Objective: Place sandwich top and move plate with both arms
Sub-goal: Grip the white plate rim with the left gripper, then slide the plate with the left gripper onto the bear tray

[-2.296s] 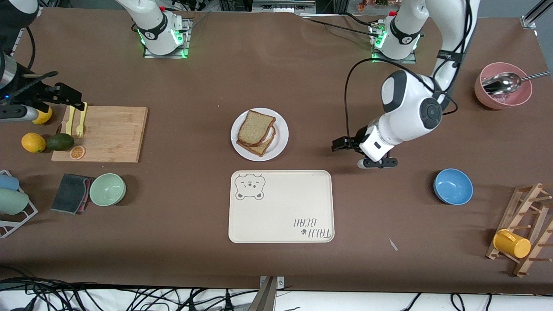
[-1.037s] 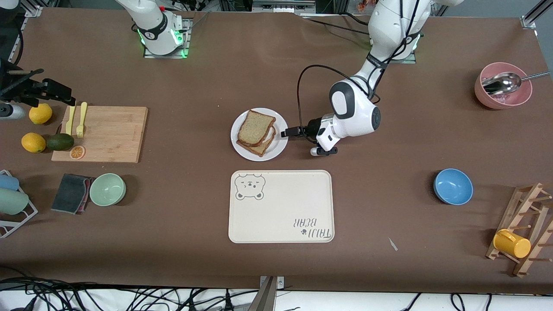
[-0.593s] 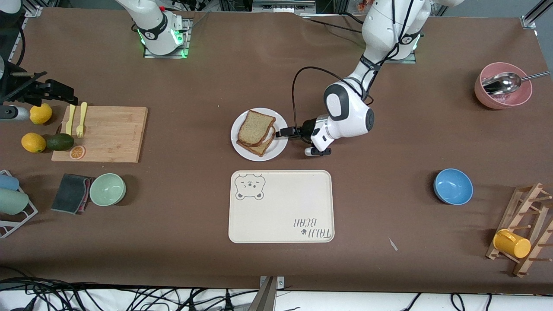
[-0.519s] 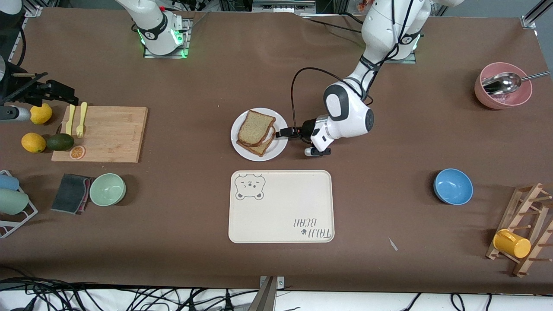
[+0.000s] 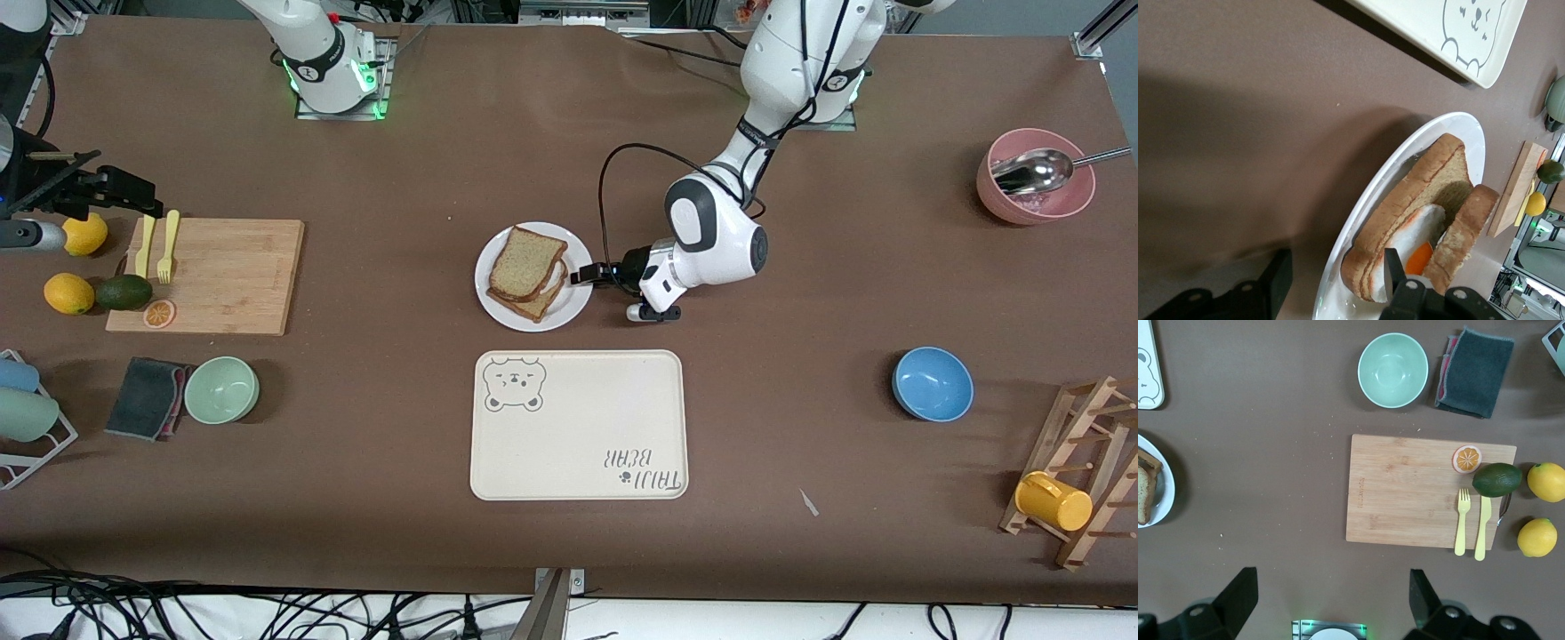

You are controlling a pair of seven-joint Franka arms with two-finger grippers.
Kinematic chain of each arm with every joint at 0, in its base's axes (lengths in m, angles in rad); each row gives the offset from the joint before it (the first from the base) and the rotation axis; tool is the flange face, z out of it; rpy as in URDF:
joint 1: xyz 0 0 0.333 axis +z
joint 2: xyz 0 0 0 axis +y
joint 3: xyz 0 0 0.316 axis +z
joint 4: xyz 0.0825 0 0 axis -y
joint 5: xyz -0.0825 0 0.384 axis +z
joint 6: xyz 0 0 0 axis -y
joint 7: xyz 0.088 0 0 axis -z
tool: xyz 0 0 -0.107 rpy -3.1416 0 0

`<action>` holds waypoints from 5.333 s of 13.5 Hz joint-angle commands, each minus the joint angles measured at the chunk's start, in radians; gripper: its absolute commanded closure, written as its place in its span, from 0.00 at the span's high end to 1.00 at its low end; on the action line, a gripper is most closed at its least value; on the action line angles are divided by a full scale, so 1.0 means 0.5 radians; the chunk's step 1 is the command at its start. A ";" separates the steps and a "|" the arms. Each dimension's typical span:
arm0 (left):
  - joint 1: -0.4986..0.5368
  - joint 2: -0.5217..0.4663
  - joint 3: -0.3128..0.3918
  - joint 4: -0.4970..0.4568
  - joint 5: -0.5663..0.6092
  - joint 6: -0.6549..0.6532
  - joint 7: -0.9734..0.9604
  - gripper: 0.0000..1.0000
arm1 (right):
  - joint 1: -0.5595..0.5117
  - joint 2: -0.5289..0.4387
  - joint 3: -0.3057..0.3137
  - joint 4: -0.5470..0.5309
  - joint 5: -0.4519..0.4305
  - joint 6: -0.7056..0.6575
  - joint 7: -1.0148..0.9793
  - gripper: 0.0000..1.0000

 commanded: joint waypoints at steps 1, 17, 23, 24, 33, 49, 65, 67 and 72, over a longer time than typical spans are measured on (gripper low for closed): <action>-0.031 0.025 0.016 0.039 -0.094 0.019 0.082 0.55 | -0.001 0.023 0.004 0.067 0.023 -0.053 0.015 1.00; -0.031 0.040 0.013 0.030 -0.192 0.013 0.302 0.25 | 0.002 0.023 0.011 0.067 0.023 -0.053 0.018 1.00; -0.028 0.040 0.013 0.020 -0.192 0.000 0.324 0.16 | -0.001 0.023 0.011 0.067 0.023 -0.053 0.018 1.00; -0.028 0.037 0.013 0.020 -0.192 -0.003 0.324 0.13 | -0.001 0.023 0.011 0.067 0.023 -0.053 0.018 1.00; -0.025 0.022 0.013 0.020 -0.195 -0.009 0.397 0.00 | -0.001 0.023 0.011 0.067 0.023 -0.047 0.018 1.00; 0.030 -0.052 0.013 -0.035 -0.517 -0.266 0.845 0.00 | -0.001 0.023 0.011 0.067 0.023 -0.044 0.021 1.00; 0.383 0.065 0.028 0.256 -0.579 -0.441 0.913 0.00 | -0.001 0.023 0.007 0.067 0.023 -0.037 0.018 1.00; 0.398 0.138 0.031 0.369 -0.569 -0.429 0.864 0.00 | -0.001 0.023 0.007 0.067 0.023 -0.037 0.018 1.00; 0.426 0.335 0.117 0.581 -0.554 -0.420 0.803 0.00 | -0.001 0.023 0.011 0.067 0.023 -0.037 0.018 1.00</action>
